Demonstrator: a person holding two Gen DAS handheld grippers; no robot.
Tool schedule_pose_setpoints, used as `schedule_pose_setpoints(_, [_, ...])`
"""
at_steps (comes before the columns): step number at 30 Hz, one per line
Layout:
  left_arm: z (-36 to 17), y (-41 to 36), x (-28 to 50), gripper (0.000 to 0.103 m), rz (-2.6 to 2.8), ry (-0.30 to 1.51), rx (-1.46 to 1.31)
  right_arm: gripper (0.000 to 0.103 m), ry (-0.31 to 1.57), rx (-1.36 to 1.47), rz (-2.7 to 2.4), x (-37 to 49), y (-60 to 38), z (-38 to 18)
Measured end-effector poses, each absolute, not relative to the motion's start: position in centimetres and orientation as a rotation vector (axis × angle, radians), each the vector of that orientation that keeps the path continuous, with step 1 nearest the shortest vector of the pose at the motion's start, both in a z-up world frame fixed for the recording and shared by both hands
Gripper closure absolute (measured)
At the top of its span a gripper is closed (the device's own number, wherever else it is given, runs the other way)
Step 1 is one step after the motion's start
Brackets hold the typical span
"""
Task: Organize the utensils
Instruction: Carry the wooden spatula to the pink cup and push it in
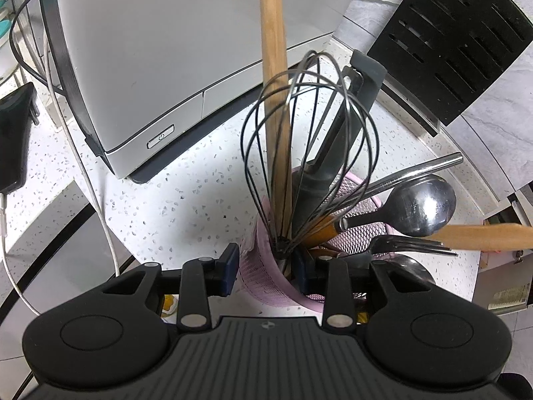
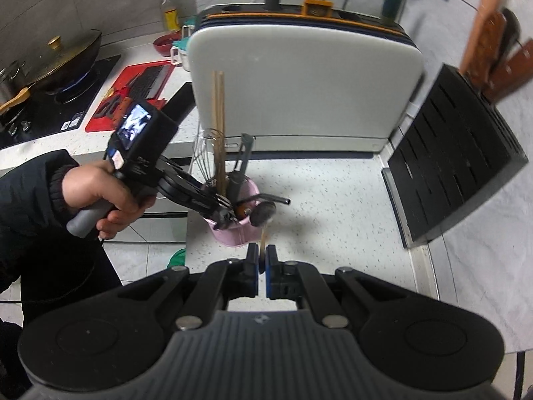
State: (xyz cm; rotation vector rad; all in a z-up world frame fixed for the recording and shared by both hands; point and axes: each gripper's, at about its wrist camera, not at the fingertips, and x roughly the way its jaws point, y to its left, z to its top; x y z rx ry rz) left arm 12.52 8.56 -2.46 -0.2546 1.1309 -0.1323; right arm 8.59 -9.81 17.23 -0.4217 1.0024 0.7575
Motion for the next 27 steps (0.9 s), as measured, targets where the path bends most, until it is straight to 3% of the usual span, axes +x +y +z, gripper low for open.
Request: schedule_pose_setpoints(27, [-2.7,8.5,12.5,0.061,-0.127,1.132,-0.255,0.103,0.896,-0.528,0.805,9.7,-4.8,22.2])
